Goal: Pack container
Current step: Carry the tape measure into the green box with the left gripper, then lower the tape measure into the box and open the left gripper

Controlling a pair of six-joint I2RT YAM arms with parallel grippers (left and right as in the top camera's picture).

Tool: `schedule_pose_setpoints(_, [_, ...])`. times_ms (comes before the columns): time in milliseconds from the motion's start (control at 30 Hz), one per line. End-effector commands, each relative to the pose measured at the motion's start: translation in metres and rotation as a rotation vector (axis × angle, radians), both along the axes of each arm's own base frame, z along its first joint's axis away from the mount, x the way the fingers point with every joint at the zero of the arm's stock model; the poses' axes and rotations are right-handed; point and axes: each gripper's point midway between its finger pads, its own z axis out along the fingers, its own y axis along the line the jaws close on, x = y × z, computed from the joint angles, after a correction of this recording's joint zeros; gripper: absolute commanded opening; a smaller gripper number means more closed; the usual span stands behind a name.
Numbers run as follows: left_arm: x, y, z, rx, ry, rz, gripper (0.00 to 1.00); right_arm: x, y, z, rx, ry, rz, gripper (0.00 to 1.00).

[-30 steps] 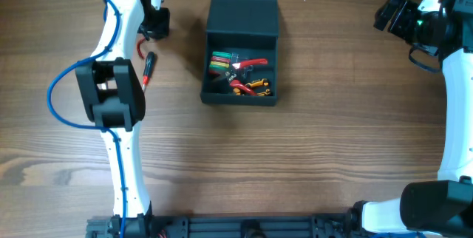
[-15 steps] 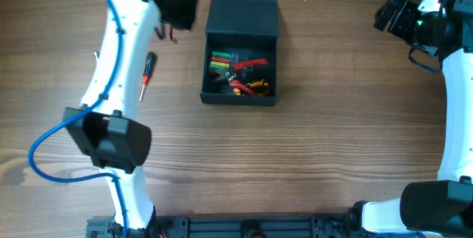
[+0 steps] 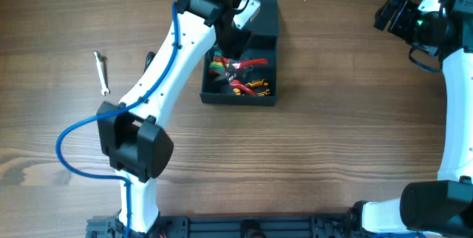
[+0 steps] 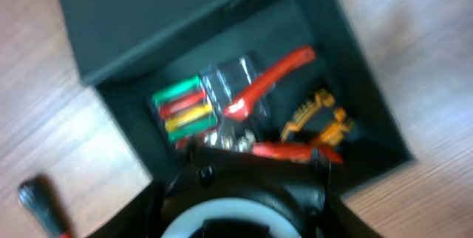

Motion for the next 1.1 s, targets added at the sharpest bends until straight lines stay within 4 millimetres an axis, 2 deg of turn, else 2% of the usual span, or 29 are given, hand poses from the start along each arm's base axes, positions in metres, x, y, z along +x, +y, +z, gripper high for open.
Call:
schedule_pose_setpoints(0, [0.006, 0.003, -0.041, 0.016, -0.007, 0.01, 0.04, 0.002, 0.001, -0.007, 0.016, 0.015, -0.004, 1.0])
schedule_pose_setpoints(67, [0.015, 0.009, -0.057, 0.044, -0.044, 0.028, 0.04, 0.002, 0.001, -0.007, 0.017, 0.015, -0.004, 1.0])
schedule_pose_setpoints(267, [0.04, 0.032, -0.075, 0.025, -0.107, 0.12, 0.05, 0.002, 0.001, -0.007, 0.017, 0.015, -0.004, 1.0])
schedule_pose_setpoints(367, [0.047, 0.039, -0.083, 0.008, -0.12, 0.137, 0.07, 0.002, 0.001, -0.007, 0.016, 0.015, -0.004, 1.0])
schedule_pose_setpoints(500, [0.05, 0.037, -0.092, -0.018, -0.133, 0.133, 0.12, 0.002, 0.001, -0.007, 0.017, 0.015, -0.004, 1.0])
schedule_pose_setpoints(767, [0.047, 0.036, -0.093, -0.023, -0.122, 0.131, 0.15, 0.002, 0.001, -0.007, 0.016, 0.015, -0.004, 1.0])
schedule_pose_setpoints(800, [0.047, 0.035, -0.093, -0.03, -0.119, 0.13, 0.23, 0.002, 0.001, -0.007, 0.017, 0.015, -0.004, 1.0])
schedule_pose_setpoints(900, [0.044, 0.031, -0.092, -0.035, -0.112, 0.122, 0.63, 0.002, 0.001, -0.007, 0.017, 0.015, -0.004, 1.0])
schedule_pose_setpoints(933, [0.043, 0.031, -0.09, -0.039, -0.112, 0.128, 0.71, 0.002, 0.001, -0.007, 0.016, 0.015, -0.004, 1.0])
schedule_pose_setpoints(1000, [0.042, 0.031, -0.082, -0.055, -0.109, 0.166, 0.8, 0.002, 0.001, -0.007, 0.017, 0.015, -0.004, 1.0])
schedule_pose_setpoints(1067, [0.043, 0.03, -0.067, -0.065, -0.125, 0.171, 0.81, 0.002, 0.001, -0.007, 0.016, 0.015, -0.004, 1.0])
